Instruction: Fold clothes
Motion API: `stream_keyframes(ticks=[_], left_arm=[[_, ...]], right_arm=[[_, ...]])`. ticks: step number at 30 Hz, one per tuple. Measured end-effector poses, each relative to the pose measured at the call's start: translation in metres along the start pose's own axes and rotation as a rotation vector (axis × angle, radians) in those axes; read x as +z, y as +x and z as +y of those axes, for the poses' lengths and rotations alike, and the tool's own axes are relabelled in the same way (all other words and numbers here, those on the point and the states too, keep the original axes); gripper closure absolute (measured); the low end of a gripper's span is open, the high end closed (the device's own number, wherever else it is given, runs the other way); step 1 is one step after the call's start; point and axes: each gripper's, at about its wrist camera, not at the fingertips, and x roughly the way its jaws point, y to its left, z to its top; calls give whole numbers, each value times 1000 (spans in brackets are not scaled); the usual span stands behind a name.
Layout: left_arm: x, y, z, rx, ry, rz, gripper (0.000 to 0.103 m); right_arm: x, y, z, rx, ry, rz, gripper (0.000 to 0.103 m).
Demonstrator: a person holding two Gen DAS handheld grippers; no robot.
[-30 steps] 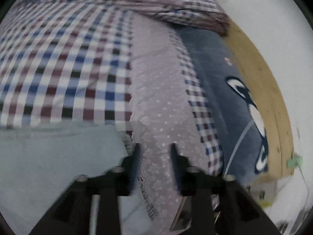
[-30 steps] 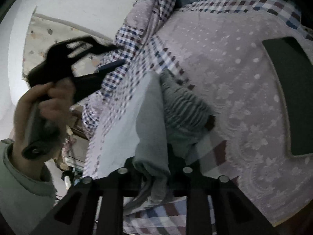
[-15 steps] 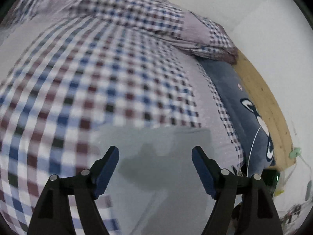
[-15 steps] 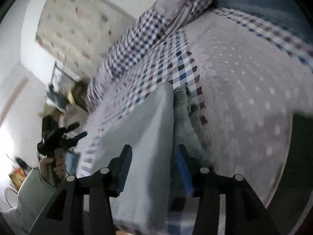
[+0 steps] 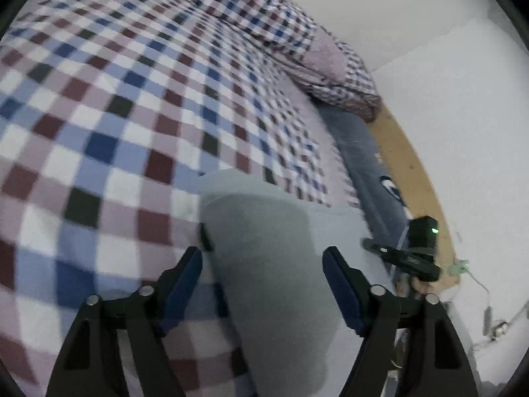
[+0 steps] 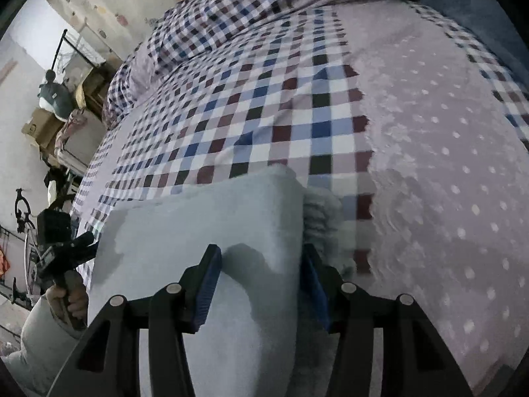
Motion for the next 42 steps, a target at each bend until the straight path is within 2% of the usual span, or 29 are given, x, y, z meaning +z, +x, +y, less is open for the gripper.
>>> stream_keyframes(ticks=[1, 3, 4, 5, 8, 11, 12, 14, 16, 17, 18, 19, 21, 23, 25, 27, 31, 37, 40, 42], left_arm=[[3, 4, 0, 2, 13, 14, 33], [8, 11, 3, 30, 16, 27, 48], [9, 12, 7, 28, 4, 27, 54], [10, 12, 12, 12, -16, 21, 65], [13, 5, 13, -6, -30, -18, 85], [18, -8, -2, -18, -1, -93, 92], [20, -13, -8, -22, 12, -122, 92], [24, -19, -18, -24, 36, -169, 91], [29, -11, -13, 20, 47, -156, 89], [28, -4, -6, 67, 40, -136, 85], [27, 3, 1, 112, 22, -118, 82], [26, 5, 8, 140, -3, -106, 80], [23, 2, 15, 126, -48, -100, 72], [20, -8, 10, 118, -41, -106, 51], [16, -18, 2, 116, -19, -113, 41], [6, -28, -6, 116, 4, -106, 41], [-21, -39, -18, 109, 18, -68, 41], [-81, -52, -35, 104, 42, 7, 41], [-115, -50, -41, 107, 50, 67, 41], [-131, -54, -40, 89, 24, 67, 41]], right_arm=[[3, 2, 1, 3, -4, -3, 50], [6, 4, 1, -2, -17, -16, 56], [8, 5, 1, -5, -24, -22, 73], [9, 3, 4, 0, -40, -35, 87], [9, -18, 27, -8, -129, -139, 92], [11, -42, 48, -25, -182, -243, 93], [12, -50, 54, -29, -190, -276, 93], [17, -47, 60, -89, -218, -292, 92], [22, -27, 54, -149, -196, -230, 86], [23, -15, 51, -201, -184, -193, 78], [24, -3, 48, -255, -173, -156, 76], [20, -8, 46, -266, -154, -170, 76], [14, -20, 43, -279, -116, -206, 74], [-2, -48, 43, -238, -68, -276, 52], [-18, -73, 44, -195, -24, -327, 47], [-46, -96, 45, -147, 8, -355, 47], [-106, -117, 38, -81, 101, -398, 45], [-185, -118, -1, -41, 299, -408, 43], [-192, -116, -5, -11, 300, -407, 43], [-193, -112, -5, 9, 299, -400, 43]])
